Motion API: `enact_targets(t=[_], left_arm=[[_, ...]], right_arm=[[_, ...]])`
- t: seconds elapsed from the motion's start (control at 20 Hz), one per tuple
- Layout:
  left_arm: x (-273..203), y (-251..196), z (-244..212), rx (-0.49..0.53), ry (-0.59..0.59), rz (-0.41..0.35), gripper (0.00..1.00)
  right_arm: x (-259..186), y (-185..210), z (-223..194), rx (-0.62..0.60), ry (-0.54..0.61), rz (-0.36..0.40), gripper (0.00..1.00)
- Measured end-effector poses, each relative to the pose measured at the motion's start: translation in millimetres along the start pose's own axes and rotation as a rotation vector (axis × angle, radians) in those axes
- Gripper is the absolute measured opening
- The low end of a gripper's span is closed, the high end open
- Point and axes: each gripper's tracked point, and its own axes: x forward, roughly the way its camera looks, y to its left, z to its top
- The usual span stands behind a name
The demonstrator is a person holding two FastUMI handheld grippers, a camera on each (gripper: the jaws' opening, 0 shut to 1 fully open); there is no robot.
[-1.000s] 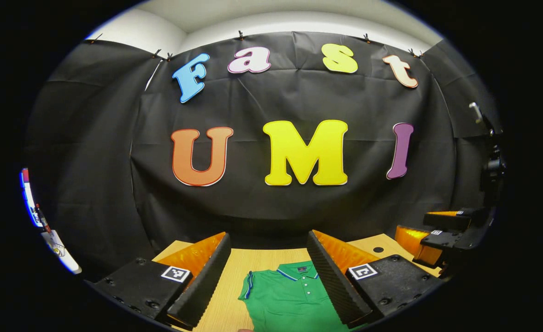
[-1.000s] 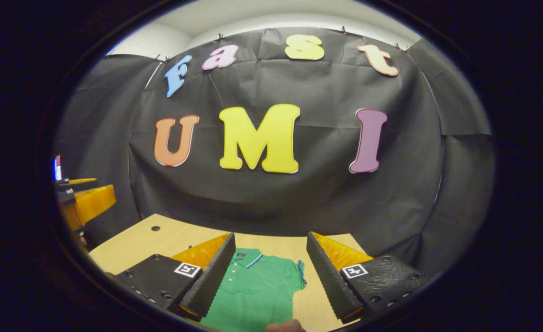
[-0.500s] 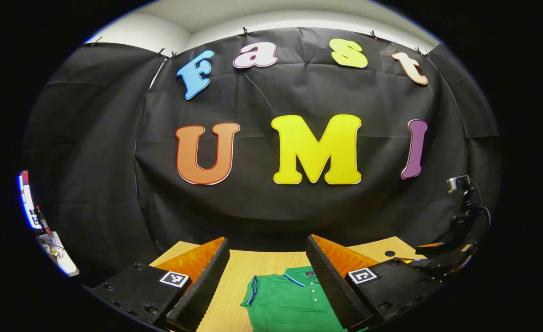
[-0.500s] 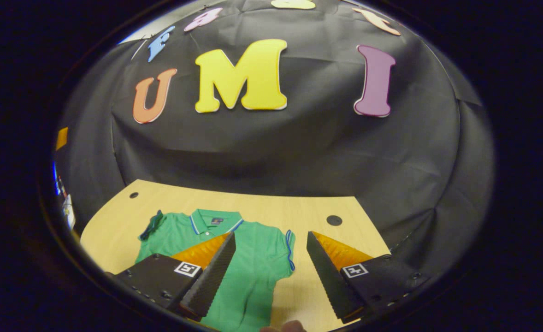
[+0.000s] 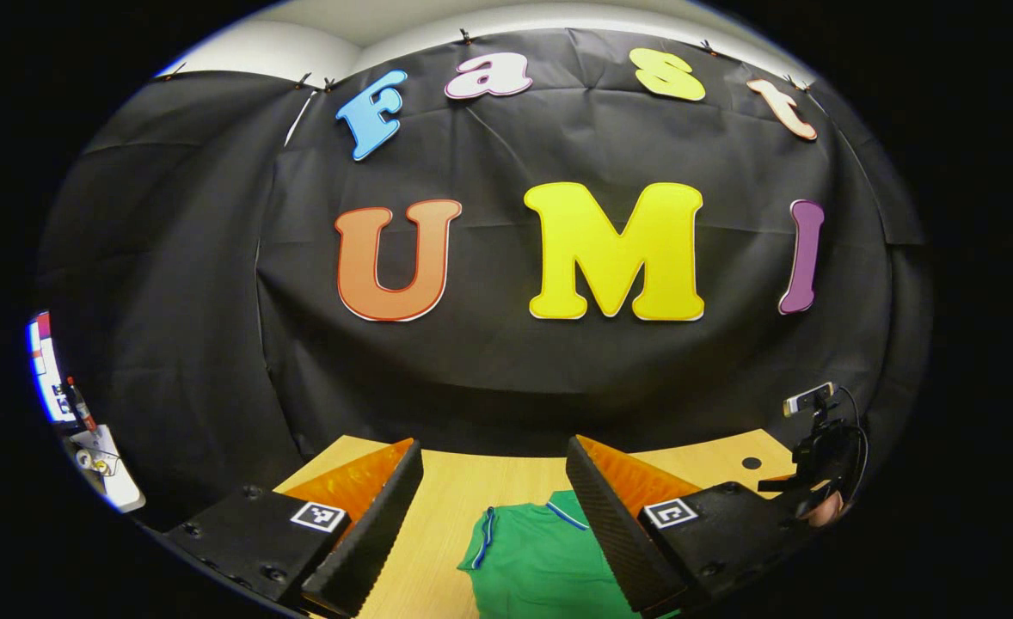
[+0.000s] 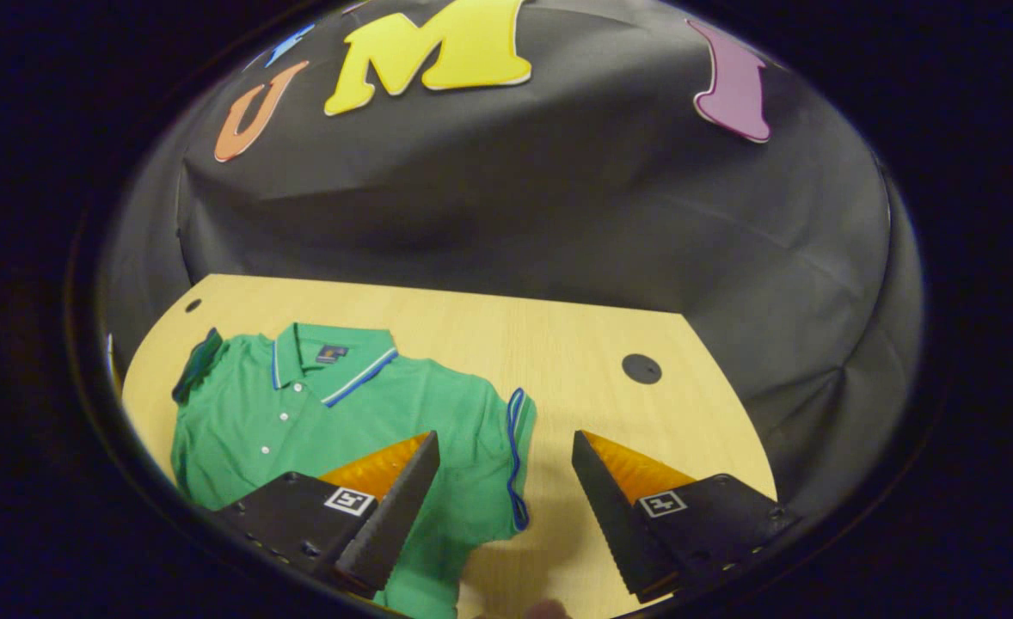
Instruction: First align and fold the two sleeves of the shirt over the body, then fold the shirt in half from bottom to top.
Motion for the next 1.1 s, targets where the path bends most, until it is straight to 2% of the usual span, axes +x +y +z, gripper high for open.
enact_targets(t=[0.2,0.4,0.45,0.55,0.6,0.7,1.1], left_arm=[[9.4,-0.5,-16.1,0.009,0.037,0.008,1.00],[12.1,-7.2,-34.6,0.018,0.089,0.005,1.00],[11.7,-8.5,-38.8,0.020,0.100,0.002,1.00],[12.2,-10.1,-40.6,0.024,0.107,-0.004,1.00],[12.4,-10.4,-38.8,0.028,0.103,-0.004,1.00],[14.0,-10.0,-36.9,0.040,0.096,-0.003,1.00],[9.9,-10.7,-38.0,0.019,0.101,-0.014,1.00]], right_arm=[[25.5,-4.1,-23.7,0.032,0.072,0.021,0.95],[34.2,-5.0,-37.7,0.069,0.118,0.044,0.63],[38.9,-4.7,-42.9,0.081,0.133,0.045,0.61],[40.9,-1.1,-41.0,0.123,0.128,0.060,0.30],[39.6,-2.3,-41.8,0.124,0.129,0.058,0.06],[37.7,-0.4,-39.5,0.115,0.138,0.066,0.01],[10.9,-3.1,-10.9,0.092,0.078,0.075,0.00]])
